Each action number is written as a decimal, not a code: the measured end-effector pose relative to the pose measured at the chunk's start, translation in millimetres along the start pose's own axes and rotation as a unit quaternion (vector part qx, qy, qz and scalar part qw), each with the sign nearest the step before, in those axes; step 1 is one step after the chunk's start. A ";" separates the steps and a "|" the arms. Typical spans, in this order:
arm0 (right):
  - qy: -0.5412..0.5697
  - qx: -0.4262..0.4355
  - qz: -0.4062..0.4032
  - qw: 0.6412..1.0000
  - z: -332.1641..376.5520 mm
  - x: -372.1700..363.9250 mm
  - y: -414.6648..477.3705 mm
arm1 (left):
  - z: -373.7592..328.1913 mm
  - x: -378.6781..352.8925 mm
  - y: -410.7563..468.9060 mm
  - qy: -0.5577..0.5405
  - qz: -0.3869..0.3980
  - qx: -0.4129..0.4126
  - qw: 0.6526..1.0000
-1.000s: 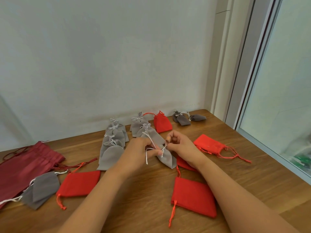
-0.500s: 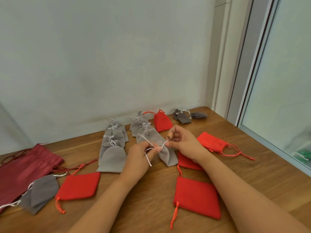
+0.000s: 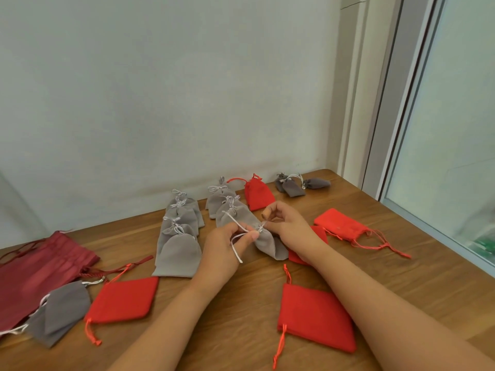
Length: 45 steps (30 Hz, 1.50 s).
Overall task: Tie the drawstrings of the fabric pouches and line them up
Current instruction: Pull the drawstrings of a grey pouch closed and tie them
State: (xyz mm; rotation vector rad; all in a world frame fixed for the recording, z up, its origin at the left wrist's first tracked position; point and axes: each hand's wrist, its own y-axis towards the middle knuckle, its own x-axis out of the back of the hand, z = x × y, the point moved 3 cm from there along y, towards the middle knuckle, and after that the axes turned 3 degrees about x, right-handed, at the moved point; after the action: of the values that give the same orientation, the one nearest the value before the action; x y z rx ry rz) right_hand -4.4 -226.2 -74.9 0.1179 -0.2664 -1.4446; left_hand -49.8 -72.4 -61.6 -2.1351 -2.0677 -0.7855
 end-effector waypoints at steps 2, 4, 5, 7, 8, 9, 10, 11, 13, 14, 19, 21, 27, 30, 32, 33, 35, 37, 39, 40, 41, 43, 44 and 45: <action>-0.015 0.000 0.014 1.000 -1.7 -1.7 0.0 | 0.3 2.8 0.5 -0.030 -0.020 0.008 0.999; -0.003 -0.006 0.023 1.000 -3.0 -2.3 0.1 | -1.2 4.4 1.9 -0.068 -0.042 0.024 0.996; 0.003 -0.007 0.027 1.000 -3.2 -2.6 -0.2 | -2.3 4.0 2.7 -0.097 -0.048 0.038 0.993; 0.009 -0.004 0.030 0.999 -4.3 -3.2 -0.1 | -4.0 3.3 4.8 -0.161 -0.053 0.073 0.983; 0.010 -0.001 0.032 0.999 -4.7 -3.6 -0.3 | -4.5 3.2 5.2 -0.191 -0.053 0.089 0.976; 0.012 0.001 0.035 0.999 -4.0 -3.9 -0.5 | -4.6 4.0 5.6 -0.217 -0.054 0.102 0.969; 0.013 0.002 0.042 0.999 -3.1 -4.4 -0.8 | -4.2 5.0 6.1 -0.236 -0.056 0.112 0.964; 0.014 0.003 0.051 0.999 -1.9 -5.5 -1.3 | -3.4 7.1 6.3 -0.252 -0.057 0.122 0.958; 0.005 0.009 0.064 0.998 0.7 -7.2 -2.7 | -1.5 10.5 7.1 -0.273 -0.058 0.141 0.950; -0.004 0.015 0.066 0.998 1.3 -8.0 -3.5 | -0.1 11.5 7.6 -0.275 -0.057 0.149 0.948; -0.102 0.104 0.059 0.988 10.7 -11.5 -10.4 | 8.9 9.0 8.5 -0.252 -0.041 0.241 0.936; -0.122 0.119 0.053 0.984 13.7 -12.0 -12.9 | 12.0 8.5 9.9 -0.231 -0.018 0.263 0.936; -0.123 0.117 0.050 0.984 15.3 -11.2 -13.8 | 13.5 7.0 12.4 -0.197 0.071 0.279 0.937; -0.108 0.105 0.044 0.988 15.1 -8.9 -13.1 | 9.3 7.3 11.8 -0.291 0.114 0.292 0.904; -0.104 0.102 0.047 0.988 15.1 -8.6 -13.0 | 8.4 8.7 11.4 -0.333 0.132 0.298 0.885; -0.104 0.104 0.044 0.988 15.1 -8.3 -12.9 | 8.5 8.7 10.7 -0.348 0.135 0.302 0.877; -0.103 0.106 0.034 0.988 15.2 -8.0 -12.4 | 9.8 9.2 9.5 -0.373 0.121 0.317 0.864; -0.093 0.107 0.035 0.989 15.9 -8.5 -12.7 | 10.5 10.0 8.4 -0.386 0.097 0.333 0.855; -0.078 0.107 0.045 0.990 17.2 -9.1 -13.4 | 10.9 11.2 7.6 -0.386 0.078 0.349 0.850; -0.069 0.106 0.050 0.991 17.7 -9.3 -13.5 | 10.8 11.4 7.7 -0.382 0.072 0.355 0.850; -0.061 0.105 0.053 0.991 17.7 -9.4 -13.6 | 10.8 11.5 7.9 -0.376 0.067 0.358 0.852; -0.052 0.105 0.057 0.992 17.2 -10.5 -13.5 | 11.1 10.2 8.5 -0.359 0.058 0.360 0.859; -0.056 0.108 0.056 0.991 16.7 -11.5 -13.3 | 11.4 9.5 8.9 -0.350 0.055 0.359 0.864; -0.065 0.113 0.054 0.990 16.2 -12.6 -13.1 | 11.3 8.9 9.1 -0.338 0.055 0.356 0.869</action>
State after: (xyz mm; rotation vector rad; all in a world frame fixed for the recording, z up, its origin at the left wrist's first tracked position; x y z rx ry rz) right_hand -22.3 -214.1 -63.8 0.1917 -0.5368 -1.3137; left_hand -37.9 -60.7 -65.2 -2.1588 -1.9594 0.7666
